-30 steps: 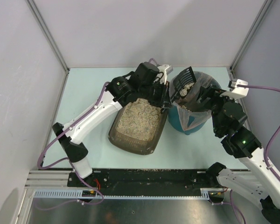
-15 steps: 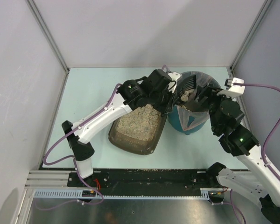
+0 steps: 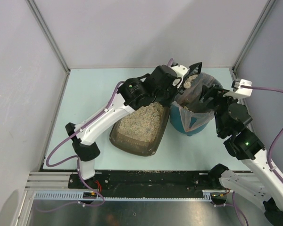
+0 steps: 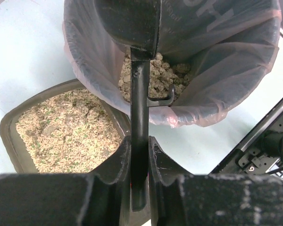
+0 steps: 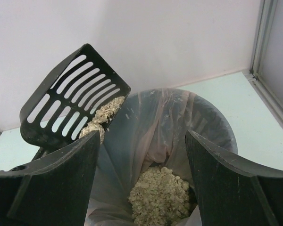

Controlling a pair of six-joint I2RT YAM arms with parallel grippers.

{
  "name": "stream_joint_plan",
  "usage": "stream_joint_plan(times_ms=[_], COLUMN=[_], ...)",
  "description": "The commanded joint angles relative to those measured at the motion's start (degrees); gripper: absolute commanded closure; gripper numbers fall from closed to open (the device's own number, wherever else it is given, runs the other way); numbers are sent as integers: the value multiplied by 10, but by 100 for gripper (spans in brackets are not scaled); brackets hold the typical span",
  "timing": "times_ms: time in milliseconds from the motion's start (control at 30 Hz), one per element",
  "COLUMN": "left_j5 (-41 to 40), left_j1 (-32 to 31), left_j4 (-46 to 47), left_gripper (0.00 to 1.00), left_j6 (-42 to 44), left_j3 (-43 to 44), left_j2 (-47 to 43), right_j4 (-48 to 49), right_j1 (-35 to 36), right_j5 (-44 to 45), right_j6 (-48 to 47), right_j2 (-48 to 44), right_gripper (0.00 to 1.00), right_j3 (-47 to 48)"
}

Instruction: Clean the litter box

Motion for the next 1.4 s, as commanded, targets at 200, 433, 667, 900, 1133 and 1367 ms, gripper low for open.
stream_joint_plan(times_ms=[200,433,667,900,1133,1367], left_j5=[-79,-90,-102,-79,-8,76], left_j1=[-28,-35,-37,-36,-24,0], left_j4=[5,-2,-9,-6,-3,19], left_gripper=[100,100,100,100,100,100], left_j6=[48,58,61,22,-32,-77], left_j3=[-20,-3,-3,5,17,31], left_j2=[-6,13,11,15,14,10], right_j4=[18,14,1,5,-2,-13], right_j1=[0,-1,-1,-1,-1,-1], right_j5=[4,7,13,11,14,21], right_j6=[3,11,11,17,18,19], right_j2=[7,2,-2,1,-6,-14], right_gripper=[23,23,23,23,23,23], right_j3=[2,3,2,2,3,2])
